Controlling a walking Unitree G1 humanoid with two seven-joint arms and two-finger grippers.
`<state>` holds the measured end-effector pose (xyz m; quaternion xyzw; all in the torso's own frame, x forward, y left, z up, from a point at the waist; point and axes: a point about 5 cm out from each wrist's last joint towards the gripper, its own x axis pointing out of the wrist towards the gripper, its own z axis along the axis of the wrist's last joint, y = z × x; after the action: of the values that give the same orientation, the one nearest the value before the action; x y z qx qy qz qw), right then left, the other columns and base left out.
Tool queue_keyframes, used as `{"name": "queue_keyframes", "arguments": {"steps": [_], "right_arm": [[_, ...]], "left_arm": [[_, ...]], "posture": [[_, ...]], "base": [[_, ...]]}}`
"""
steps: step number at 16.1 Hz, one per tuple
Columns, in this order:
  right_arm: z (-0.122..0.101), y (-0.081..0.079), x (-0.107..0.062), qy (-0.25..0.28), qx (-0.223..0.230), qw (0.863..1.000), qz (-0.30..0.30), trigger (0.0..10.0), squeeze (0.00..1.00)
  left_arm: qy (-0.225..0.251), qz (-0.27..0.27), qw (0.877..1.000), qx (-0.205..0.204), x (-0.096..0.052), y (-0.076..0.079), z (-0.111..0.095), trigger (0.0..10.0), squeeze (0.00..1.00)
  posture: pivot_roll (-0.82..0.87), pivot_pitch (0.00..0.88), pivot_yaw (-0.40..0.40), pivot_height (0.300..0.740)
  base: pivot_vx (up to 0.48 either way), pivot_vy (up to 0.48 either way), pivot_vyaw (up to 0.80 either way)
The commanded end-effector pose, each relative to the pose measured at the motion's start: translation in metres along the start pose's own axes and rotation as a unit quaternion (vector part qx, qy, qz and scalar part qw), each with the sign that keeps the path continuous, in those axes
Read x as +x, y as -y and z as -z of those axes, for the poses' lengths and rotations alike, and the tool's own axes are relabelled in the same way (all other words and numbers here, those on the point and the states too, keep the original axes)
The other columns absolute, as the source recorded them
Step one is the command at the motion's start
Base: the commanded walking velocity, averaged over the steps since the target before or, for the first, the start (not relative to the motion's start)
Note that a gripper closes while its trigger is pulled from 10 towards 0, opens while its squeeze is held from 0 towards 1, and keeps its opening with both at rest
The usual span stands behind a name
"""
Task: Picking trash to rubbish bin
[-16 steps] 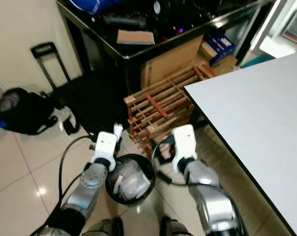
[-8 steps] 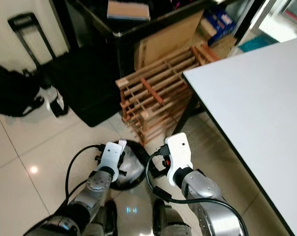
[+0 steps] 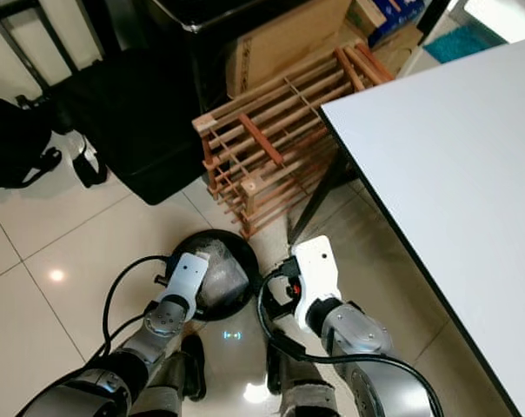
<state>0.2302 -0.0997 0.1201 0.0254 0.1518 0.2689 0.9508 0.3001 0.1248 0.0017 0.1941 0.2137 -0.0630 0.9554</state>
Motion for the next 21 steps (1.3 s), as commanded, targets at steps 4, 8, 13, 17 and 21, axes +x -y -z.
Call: {"name": "queue_keyframes", "arguments": {"steps": [4,8,13,17,21], "right_arm": [[0.004,0.0,-0.005,-0.01,0.01,1.0,0.009,10.0,0.0],[0.004,0.002,-0.006,-0.011,0.013,1.0,0.017,10.0,0.0],[0.002,0.001,-0.005,-0.007,0.014,1.0,0.015,10.0,0.0],[0.002,0.0,-0.003,-0.006,0.015,1.0,0.015,10.0,0.0],[0.001,0.004,0.002,0.002,0.014,1.0,0.024,10.0,0.0]], "left_arm": [[0.021,-0.005,1.0,0.004,0.004,0.001,-0.014,10.0,0.0],[0.041,0.014,0.999,0.008,0.007,0.006,-0.028,10.0,1.0],[0.048,0.03,0.998,0.006,0.007,0.011,-0.032,10.0,1.0],[0.049,0.029,0.998,0.006,0.007,0.011,-0.033,10.0,1.0],[0.057,0.01,0.998,-0.001,0.006,0.008,-0.031,10.0,0.0]], "posture": [[-0.14,0.422,-0.094,0.74],[-0.14,0.429,-0.096,0.74],[-0.14,0.427,-0.094,0.74],[-0.14,0.423,-0.091,0.74],[-0.13,0.374,-0.065,0.74]], "base": [[0.0,0.0,0.0],[0.0,0.0,0.0],[0.0,0.0,0.0],[0.0,0.0,0.0],[0.0,0.0,0.0]]}}
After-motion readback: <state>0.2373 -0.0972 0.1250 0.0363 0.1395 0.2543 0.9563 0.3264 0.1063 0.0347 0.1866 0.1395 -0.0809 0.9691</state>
